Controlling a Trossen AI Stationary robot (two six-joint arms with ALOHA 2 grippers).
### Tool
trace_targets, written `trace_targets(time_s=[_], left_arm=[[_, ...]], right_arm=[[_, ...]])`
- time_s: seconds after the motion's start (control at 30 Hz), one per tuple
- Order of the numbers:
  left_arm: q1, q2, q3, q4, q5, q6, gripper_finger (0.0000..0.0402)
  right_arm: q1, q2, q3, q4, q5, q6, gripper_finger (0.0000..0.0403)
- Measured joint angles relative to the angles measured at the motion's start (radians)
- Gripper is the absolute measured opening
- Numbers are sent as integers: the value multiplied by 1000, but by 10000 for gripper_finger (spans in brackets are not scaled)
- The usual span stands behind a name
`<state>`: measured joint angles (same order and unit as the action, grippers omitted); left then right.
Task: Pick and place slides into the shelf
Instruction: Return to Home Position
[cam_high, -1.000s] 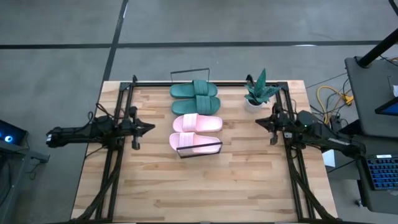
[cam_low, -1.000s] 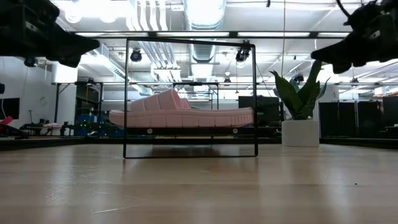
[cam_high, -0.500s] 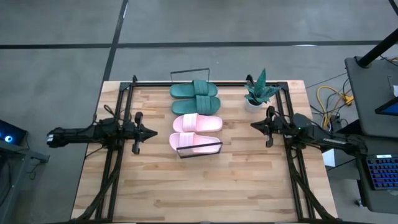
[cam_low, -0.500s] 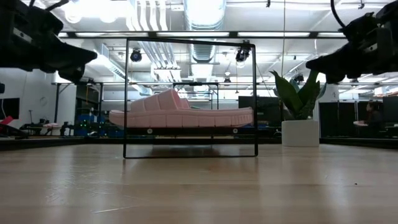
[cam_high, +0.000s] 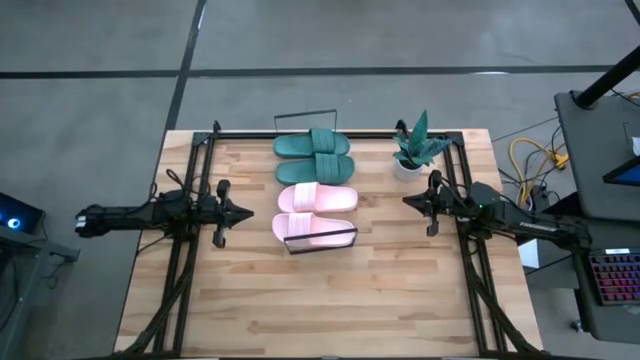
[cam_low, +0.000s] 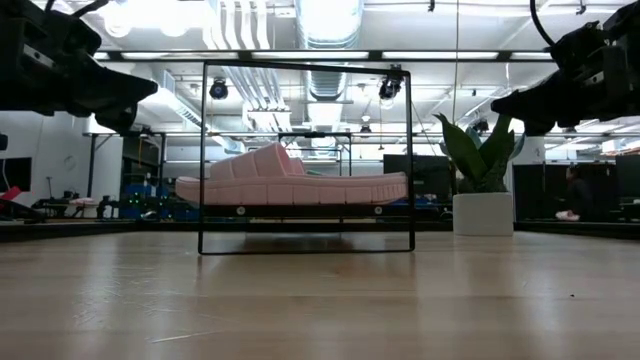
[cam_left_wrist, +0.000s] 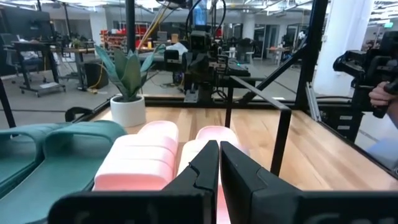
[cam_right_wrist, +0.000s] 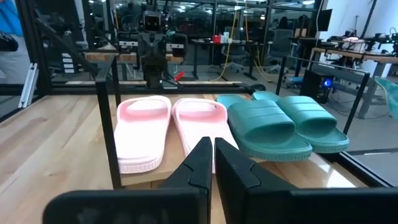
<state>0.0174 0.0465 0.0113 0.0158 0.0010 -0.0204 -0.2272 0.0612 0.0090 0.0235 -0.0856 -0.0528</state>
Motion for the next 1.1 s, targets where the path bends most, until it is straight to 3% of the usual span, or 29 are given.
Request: trace_targets(time_s=[0.4,0.87,1.1], left_arm=[[0,25,-1,2,-1,1,0],[0,29,-1,3,-1,1,0],[0,29,-1,3,-1,1,0]], right_arm=[[0,0,0,-2,0,27,9],[0,0,0,-2,0,-166,9],[0,0,0,-2,0,-187,9]])
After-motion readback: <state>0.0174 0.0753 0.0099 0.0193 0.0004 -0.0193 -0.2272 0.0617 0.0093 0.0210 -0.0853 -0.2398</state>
